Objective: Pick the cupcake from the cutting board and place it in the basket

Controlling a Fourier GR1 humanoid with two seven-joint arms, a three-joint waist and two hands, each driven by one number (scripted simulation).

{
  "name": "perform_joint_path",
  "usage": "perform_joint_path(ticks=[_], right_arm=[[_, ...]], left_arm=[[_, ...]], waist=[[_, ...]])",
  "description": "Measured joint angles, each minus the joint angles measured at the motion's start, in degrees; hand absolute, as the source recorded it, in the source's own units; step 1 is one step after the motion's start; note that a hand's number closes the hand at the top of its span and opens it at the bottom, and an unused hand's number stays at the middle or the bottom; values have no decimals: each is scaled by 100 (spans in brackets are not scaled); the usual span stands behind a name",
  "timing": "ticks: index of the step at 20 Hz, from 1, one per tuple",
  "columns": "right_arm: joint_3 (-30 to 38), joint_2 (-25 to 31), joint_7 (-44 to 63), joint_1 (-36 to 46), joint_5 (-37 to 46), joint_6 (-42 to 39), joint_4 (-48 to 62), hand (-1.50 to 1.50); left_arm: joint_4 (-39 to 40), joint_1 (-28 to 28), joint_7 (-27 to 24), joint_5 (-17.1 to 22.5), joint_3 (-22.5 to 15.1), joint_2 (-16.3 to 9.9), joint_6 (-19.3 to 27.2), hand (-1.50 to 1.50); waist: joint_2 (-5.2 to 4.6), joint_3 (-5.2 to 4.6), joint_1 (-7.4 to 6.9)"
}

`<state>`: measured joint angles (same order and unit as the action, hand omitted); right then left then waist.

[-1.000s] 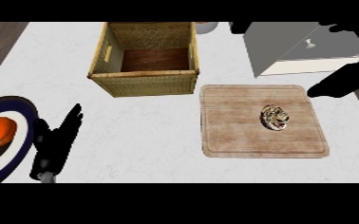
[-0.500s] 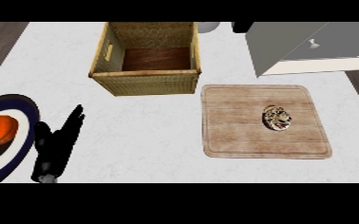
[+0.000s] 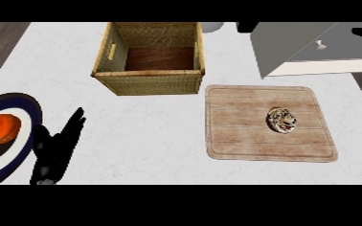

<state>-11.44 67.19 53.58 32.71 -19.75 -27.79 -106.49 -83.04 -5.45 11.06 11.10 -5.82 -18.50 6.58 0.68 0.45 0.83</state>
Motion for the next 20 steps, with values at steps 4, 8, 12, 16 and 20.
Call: perform_joint_path(ticks=[4,8,12,16,20], right_arm=[[-5,-310,-36,-271,367,190,-96,-150],[-137,-727,-239,-628,992,498,-116,-150],[-404,-1069,-278,-754,1543,605,52,-150],[-602,-1370,-302,-898,1947,638,171,-150],[-755,-1696,-465,-1080,2371,746,344,-150]], left_arm=[[13,41,24,-62,-31,65,-7,0],[84,72,-31,-110,-25,115,-32,0],[39,70,-32,-126,-5,125,-82,0],[38,102,83,-181,-10,159,-71,0],[48,87,43,-270,-21,206,-65,0]], waist=[[-16,4,-43],[-21,15,-65],[-28,17,-116],[-28,16,-114],[-27,19,-112]])
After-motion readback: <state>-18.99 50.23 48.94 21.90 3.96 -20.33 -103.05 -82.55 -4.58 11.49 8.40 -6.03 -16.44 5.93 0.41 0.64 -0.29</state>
